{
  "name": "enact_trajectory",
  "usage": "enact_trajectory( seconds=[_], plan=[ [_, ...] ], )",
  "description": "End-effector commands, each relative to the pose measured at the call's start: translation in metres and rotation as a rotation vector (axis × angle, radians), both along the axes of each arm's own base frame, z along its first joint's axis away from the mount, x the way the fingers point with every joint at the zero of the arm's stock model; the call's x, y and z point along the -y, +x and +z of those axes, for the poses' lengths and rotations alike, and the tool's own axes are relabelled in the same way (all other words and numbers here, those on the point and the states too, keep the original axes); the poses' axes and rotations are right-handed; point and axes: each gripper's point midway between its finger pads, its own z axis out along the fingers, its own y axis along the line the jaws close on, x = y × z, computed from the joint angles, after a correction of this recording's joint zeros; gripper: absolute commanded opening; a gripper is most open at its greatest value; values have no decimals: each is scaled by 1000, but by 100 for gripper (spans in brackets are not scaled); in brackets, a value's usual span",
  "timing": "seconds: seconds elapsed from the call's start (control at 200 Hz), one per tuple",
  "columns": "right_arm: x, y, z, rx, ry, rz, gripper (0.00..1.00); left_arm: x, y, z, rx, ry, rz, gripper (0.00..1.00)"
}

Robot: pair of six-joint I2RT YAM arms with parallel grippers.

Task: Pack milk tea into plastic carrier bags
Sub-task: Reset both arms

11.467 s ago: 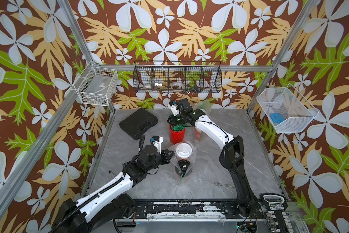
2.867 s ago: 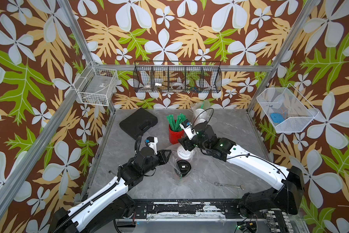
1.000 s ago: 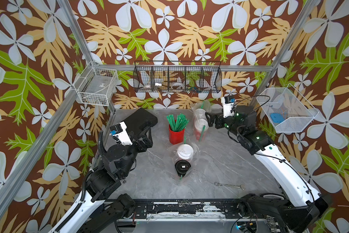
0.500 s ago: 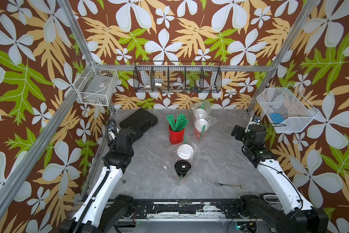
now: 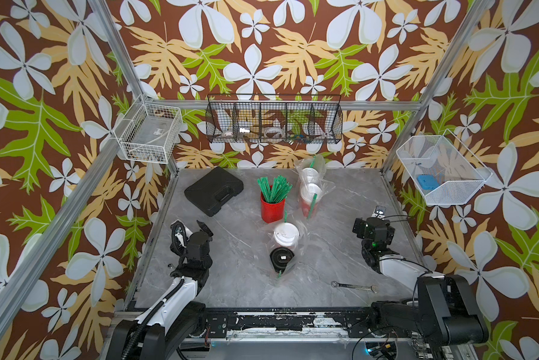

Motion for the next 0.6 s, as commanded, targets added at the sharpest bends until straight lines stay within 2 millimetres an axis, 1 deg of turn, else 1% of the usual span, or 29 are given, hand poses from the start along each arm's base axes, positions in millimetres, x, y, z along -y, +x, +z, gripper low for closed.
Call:
enact_trajectory(
  seconds=[0.0, 0.11, 0.2, 0.28, 0.34, 0.395, 0.415, 0.435, 0.47, 0.506, 0.546, 0.571, 0.596],
  plan=[
    [2, 8, 26, 174, -27, -7, 100, 6, 9, 29, 106, 93, -65, 100],
    [-1, 9, 17, 202, -30, 17, 100, 13, 12, 10, 75, 112, -112, 100],
    [-13, 17, 15, 175, -45, 85, 100, 21, 16, 14, 110, 121, -162, 100],
    [-17, 16, 15, 188, -45, 112, 100, 23, 13, 25, 189, 147, -175, 100],
    [-20, 11, 15, 214, -45, 138, 100, 25, 14, 23, 196, 165, -189, 100],
    [-21, 5, 11, 238, -45, 146, 100, 29, 16, 20, 205, 167, -215, 100],
    [-21, 4, 14, 257, -54, 143, 99, 32, 18, 19, 211, 170, -232, 100],
    [-21, 4, 14, 260, -57, 146, 100, 34, 19, 21, 221, 182, -245, 100],
    [-24, 6, 10, 228, -48, 158, 100, 39, 23, 21, 219, 197, -276, 100],
    [-24, 7, 11, 231, -48, 163, 100, 45, 28, 13, 184, 191, -313, 100],
    [-25, 7, 12, 235, -55, 164, 100, 43, 31, 8, 170, 192, -300, 100],
    [-25, 7, 10, 224, -48, 164, 100, 41, 33, 12, 185, 207, -283, 100],
    [-25, 8, 11, 229, -47, 164, 100, 43, 37, 14, 186, 208, -292, 100]
  ],
)
